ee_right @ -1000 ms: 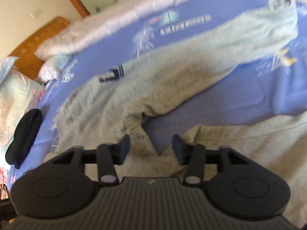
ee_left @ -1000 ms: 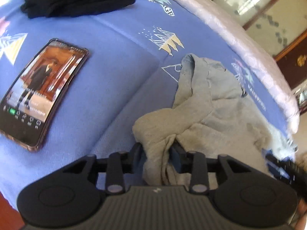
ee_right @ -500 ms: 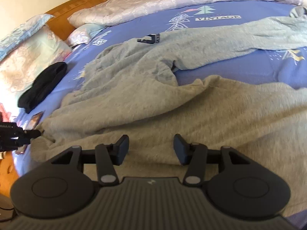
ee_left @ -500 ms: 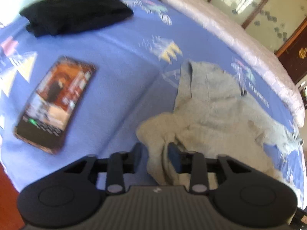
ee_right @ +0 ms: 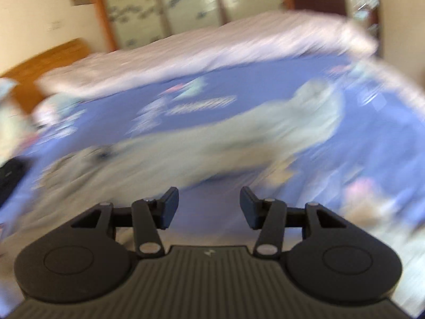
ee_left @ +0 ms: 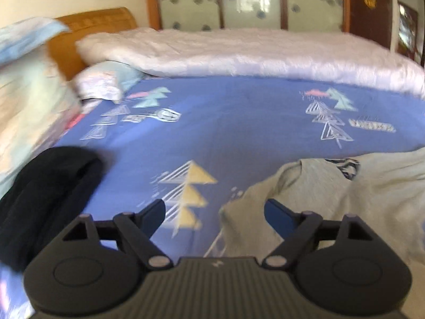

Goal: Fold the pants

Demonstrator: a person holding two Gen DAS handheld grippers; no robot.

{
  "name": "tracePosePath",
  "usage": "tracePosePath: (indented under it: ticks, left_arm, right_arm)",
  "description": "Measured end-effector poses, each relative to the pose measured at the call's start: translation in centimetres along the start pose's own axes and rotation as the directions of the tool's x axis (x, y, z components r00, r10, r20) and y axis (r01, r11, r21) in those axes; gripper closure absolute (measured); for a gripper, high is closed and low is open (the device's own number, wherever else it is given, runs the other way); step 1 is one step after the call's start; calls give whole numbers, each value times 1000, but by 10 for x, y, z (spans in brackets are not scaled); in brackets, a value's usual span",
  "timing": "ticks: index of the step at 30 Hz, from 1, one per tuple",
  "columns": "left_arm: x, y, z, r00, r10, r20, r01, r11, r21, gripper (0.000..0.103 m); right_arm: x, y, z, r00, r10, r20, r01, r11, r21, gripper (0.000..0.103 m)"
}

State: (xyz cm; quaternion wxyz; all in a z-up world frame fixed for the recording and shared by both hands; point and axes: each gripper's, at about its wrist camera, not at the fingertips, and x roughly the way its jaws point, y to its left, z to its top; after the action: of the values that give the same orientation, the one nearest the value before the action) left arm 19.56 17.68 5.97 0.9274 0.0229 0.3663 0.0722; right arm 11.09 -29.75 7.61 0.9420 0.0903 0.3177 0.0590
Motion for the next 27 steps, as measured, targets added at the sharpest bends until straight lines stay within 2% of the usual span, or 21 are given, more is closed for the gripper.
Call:
tracePosePath:
  ticks: [2,4,6,7,8,9,10,11,12,13,14,15,16,17,19,22,25,27]
  left_arm:
    - [33,-11,9,999,-21,-36,21,1000,12,15]
    - [57,-19,11,998,-36,-58,37,999,22,15]
    - [75,-28,10,995,-62,-80,66,996,55,21]
    - [83,-34,9,992,-73,-103,82,993,88,34]
    - [89,-40,7,989,-78,-124,92,989,117,56]
    - [95,-47,4,985,-85,-152,109,982,155,68]
    - [98,-52,3,983,-87,-163,117,977,179,87]
    - [98,-56,0,985,-78,-156,109,973,205,94]
    - [95,-60,-1,987,-64,-145,97,968,231,94]
    - [90,-60,-2,989,-59,-135,90,967,239,95]
    - [84,-59,-2,991,-57,-119,84,968,235,95]
    - [75,-56,-3,994,-56,-98,77,971,225,95]
    - [65,-52,-2,995,-59,-78,75,974,214,95]
    - [53,-48,-2,996,-65,-55,75,976,204,96]
    - [20,-38,-4,997,-74,7,72,981,182,96]
    - [-27,-21,-7,992,-92,88,81,989,124,96]
    - [-72,-4,-15,984,-81,158,73,996,58,96]
    - [-104,10,-29,977,-79,198,80,997,1,96]
  right_arm:
    - [18,-29,32,994,-103,45,102,994,30,49]
    - [41,-56,69,975,-206,83,203,978,48,49]
    - [71,-71,102,966,-250,69,252,968,-12,49]
    - [91,-75,116,966,-258,26,259,964,-65,49]
    - [108,-77,127,963,-268,-13,265,957,-119,49]
    - [127,-76,136,958,-286,-37,275,945,-177,49]
    - [144,-77,142,952,-301,-62,280,932,-232,49]
    - [159,-77,144,944,-314,-97,279,921,-271,49]
    - [173,-81,144,935,-322,-149,271,919,-286,52]
    - [187,-87,141,920,-332,-206,266,919,-293,58]
    - [190,-94,136,905,-356,-235,280,911,-305,87]
    - [195,-95,131,887,-396,-239,312,893,-324,98]
    - [191,-98,128,883,-418,-212,343,885,-317,98]
    - [179,-101,126,893,-413,-179,358,892,-275,98]
    - [150,-116,130,919,-375,-121,360,925,-124,98]
    - [98,-141,134,938,-347,-18,347,933,97,98]
    - [32,-167,124,937,-342,71,310,907,285,98]
    - [-9,-181,110,933,-341,112,280,888,364,98]
